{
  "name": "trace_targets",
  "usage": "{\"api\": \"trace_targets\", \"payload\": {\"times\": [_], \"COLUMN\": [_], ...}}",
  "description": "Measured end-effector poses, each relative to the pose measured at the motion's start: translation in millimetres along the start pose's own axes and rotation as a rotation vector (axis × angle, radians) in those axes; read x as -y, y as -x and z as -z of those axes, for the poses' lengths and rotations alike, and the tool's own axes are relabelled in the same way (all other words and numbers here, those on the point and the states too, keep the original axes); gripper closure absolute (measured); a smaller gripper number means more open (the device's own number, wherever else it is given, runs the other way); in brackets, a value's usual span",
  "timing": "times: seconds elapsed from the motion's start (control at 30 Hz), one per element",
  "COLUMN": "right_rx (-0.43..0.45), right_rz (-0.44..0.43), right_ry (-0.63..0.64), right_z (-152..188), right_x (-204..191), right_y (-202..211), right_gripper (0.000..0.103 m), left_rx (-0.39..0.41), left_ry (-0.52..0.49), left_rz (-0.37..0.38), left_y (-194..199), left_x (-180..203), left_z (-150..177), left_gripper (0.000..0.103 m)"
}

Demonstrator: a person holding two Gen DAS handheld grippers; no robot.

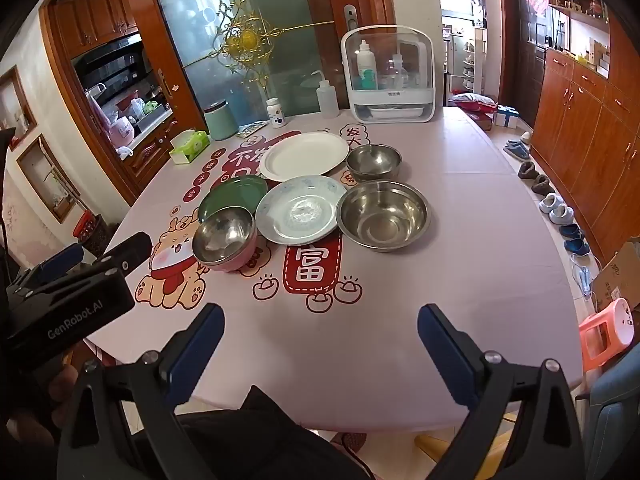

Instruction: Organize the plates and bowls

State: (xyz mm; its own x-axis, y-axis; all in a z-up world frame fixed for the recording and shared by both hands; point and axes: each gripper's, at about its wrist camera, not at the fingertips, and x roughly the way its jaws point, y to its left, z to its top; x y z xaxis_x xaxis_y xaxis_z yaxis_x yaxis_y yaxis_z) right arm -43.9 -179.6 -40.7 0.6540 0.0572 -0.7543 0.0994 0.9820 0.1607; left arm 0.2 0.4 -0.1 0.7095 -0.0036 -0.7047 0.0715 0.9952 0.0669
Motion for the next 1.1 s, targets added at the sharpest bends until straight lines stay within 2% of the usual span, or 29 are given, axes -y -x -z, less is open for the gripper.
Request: {"api": "trace_targets", "payload": {"times": [1.1], "right_rx": [0.003], "right_rz": [0.008], "right_ry": [0.0], "right_z": [7.3], "right_x": [-2.4], "right_y": [2.8], "right_gripper": [0.005], "left_rx": [-0.005], "left_ry": [0.007], "left_rz": [0.001], "left_y": [1.4], "left_x": [1.2], "left_z": [8.4], "left_gripper": [0.001]}}
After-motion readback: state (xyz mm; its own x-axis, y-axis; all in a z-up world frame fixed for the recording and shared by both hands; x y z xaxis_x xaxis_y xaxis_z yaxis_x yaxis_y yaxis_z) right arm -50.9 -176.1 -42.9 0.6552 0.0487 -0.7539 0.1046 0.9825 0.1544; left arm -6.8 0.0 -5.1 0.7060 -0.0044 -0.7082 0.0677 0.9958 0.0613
